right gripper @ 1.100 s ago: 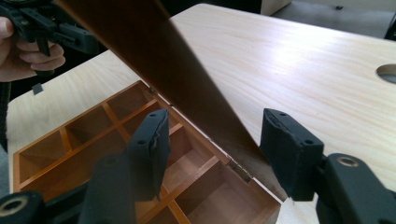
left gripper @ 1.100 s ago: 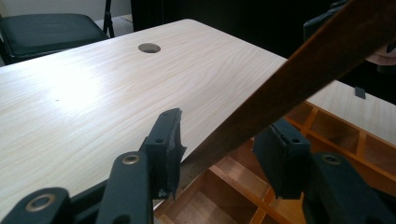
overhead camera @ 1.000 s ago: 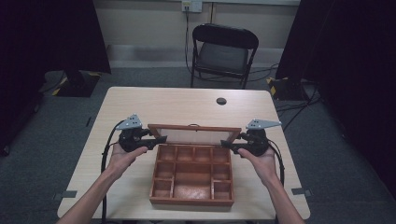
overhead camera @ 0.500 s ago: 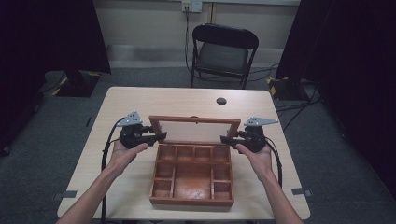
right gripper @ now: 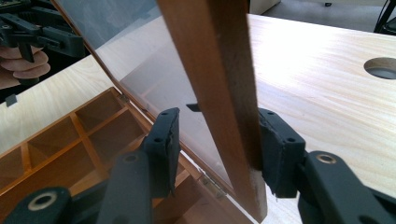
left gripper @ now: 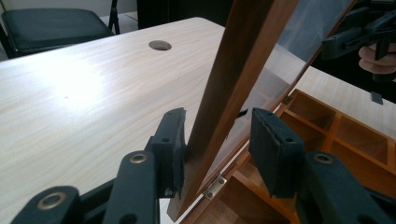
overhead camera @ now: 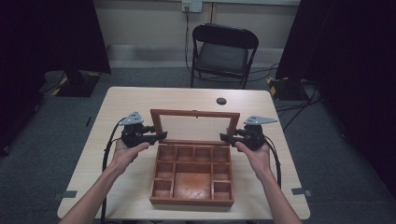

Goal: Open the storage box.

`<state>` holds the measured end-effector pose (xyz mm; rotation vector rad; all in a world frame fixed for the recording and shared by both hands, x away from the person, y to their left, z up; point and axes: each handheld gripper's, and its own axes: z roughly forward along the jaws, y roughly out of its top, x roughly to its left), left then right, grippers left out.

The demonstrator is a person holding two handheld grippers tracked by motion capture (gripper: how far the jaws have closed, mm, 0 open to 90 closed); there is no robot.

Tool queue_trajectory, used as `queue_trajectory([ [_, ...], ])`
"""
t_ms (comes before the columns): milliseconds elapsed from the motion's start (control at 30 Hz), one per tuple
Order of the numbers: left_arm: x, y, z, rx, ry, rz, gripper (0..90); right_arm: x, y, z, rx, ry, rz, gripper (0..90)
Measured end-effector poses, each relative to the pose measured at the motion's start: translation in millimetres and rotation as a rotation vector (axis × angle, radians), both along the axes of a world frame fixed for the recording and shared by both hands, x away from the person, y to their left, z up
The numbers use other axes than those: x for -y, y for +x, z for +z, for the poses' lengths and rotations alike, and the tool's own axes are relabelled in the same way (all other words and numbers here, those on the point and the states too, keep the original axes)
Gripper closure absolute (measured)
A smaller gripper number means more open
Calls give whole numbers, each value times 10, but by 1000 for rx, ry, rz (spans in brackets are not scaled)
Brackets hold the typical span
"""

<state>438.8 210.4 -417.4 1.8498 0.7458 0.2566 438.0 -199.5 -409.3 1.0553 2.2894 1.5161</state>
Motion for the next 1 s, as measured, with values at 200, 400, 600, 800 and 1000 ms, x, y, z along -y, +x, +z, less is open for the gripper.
queue_trajectory([
  [200, 4, 37, -25, -3, 10, 15, 582, -6, 34, -5, 2, 2, -8, 536],
  [400, 0, 66, -35, -4, 12, 29, 608, -10, 77, -12, -1, 7, -17, 541],
  [600, -6, 102, -58, -3, 2, 39, 614, -27, 122, -16, 3, 0, -27, 543],
  [800, -32, 122, -82, -22, 5, 41, 626, -42, 167, -27, 4, 1, -32, 547],
  [1000, -60, 144, -158, -42, 21, 58, 654, -69, 242, -65, 2, 8, -49, 550],
])
